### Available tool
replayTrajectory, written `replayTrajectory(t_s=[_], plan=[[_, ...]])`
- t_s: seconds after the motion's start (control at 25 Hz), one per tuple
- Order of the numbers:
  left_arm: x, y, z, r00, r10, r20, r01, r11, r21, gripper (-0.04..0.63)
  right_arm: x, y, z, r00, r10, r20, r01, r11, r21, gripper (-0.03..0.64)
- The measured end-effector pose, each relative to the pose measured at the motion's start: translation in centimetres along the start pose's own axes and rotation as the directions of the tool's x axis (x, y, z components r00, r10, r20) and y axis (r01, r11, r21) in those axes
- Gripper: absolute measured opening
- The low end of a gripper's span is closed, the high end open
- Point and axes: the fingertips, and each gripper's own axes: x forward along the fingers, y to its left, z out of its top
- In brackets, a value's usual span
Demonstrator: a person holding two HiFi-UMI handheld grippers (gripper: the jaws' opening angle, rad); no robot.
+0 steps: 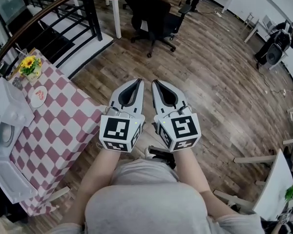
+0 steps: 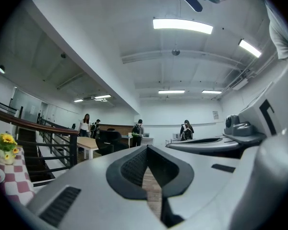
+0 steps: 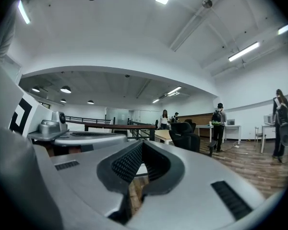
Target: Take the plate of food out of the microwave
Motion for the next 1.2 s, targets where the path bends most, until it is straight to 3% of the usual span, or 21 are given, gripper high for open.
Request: replayTrajectory(t_s=[0.48,1.2], plan=[[-5.7,8.2,1.1,0.982,0.187,0.017,-0.186,0.982,-0.013,0.002,4.6,7.6,1.0,0.987,0.162,0.000,-0.162,0.986,-0.026,0.023],[-16.4,18.0,0.1,0.907,0.421,0.006,-0.420,0.906,-0.048,0.002,8.6,20.6,0.8,0.917,0.398,0.003,-0.397,0.917,-0.036,0.023]])
